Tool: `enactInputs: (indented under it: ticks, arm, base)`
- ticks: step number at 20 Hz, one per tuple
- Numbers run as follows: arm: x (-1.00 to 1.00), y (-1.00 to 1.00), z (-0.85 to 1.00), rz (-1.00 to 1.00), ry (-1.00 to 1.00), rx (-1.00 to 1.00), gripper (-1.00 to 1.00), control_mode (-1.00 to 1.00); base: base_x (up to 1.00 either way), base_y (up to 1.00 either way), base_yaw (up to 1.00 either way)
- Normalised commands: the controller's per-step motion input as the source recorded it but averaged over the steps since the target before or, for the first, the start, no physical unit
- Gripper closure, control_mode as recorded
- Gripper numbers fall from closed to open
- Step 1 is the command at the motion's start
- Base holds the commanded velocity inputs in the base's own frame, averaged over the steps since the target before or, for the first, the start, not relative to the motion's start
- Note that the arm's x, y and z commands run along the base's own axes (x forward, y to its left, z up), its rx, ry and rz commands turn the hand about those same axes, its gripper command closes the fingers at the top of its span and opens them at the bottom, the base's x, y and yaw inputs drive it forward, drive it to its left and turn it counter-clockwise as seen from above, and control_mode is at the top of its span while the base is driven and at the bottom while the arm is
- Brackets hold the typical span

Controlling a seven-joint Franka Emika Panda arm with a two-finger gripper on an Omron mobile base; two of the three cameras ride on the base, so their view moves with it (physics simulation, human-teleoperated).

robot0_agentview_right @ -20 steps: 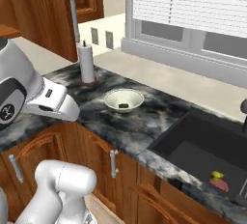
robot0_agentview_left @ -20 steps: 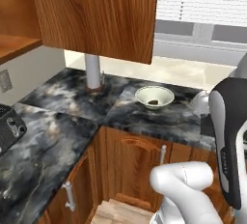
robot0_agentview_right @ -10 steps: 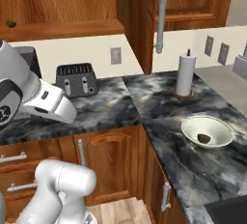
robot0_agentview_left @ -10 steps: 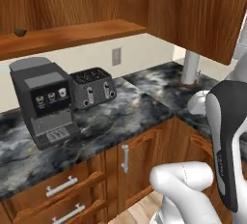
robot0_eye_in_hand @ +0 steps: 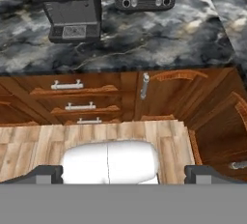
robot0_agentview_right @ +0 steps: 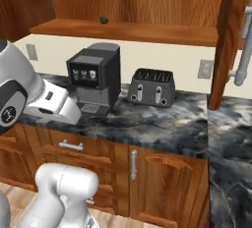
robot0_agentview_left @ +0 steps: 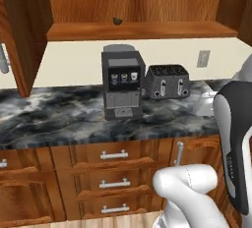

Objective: Pick the kiwis from the cabinet and place them in one bowl. Pick the pear from the sink and place it in the other bowl.

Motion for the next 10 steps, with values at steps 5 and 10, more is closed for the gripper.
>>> enactInputs:
  ticks: [5,10]
  arm:
    - [0.0,0.0,0.0,0.0,0.0,0.0,-1.0,1.0]
    - [0.0,0.0,0.0,0.0,0.0,0.0,-1.0,1.0]
  base:
    - [0.28,0.64,0.2]
    - [0.44,0.19,-0.01]
